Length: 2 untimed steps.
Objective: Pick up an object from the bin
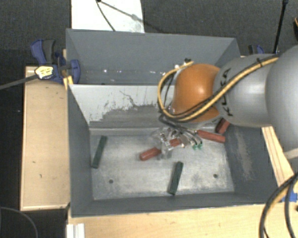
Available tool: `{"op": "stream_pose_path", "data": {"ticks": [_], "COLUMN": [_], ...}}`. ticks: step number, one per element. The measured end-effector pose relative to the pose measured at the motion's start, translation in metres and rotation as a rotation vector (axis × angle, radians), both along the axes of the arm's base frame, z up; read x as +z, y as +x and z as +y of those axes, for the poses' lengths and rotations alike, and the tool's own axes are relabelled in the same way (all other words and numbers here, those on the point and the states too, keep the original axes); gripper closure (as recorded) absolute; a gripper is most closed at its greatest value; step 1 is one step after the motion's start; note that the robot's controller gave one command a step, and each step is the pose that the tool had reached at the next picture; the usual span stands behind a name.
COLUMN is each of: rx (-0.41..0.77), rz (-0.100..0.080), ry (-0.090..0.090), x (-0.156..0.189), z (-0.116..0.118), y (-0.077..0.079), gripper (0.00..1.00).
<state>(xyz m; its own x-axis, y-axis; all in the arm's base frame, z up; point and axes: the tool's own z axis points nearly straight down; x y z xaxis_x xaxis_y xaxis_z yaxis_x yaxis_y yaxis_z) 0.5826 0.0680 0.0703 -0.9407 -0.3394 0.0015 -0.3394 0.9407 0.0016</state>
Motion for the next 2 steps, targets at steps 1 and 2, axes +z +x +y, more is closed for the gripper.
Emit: {"op": "stream_pose_path", "data": {"ticks": [1, 2], "rx": [-0.004, -0.007], "rz": [-0.007, -0.009], "ry": [0.001, 0.001], "x": [0.012, 0.042], "z": [0.000, 0.001], "y": [0.001, 0.003], "gripper": [1.00, 1.00]}}
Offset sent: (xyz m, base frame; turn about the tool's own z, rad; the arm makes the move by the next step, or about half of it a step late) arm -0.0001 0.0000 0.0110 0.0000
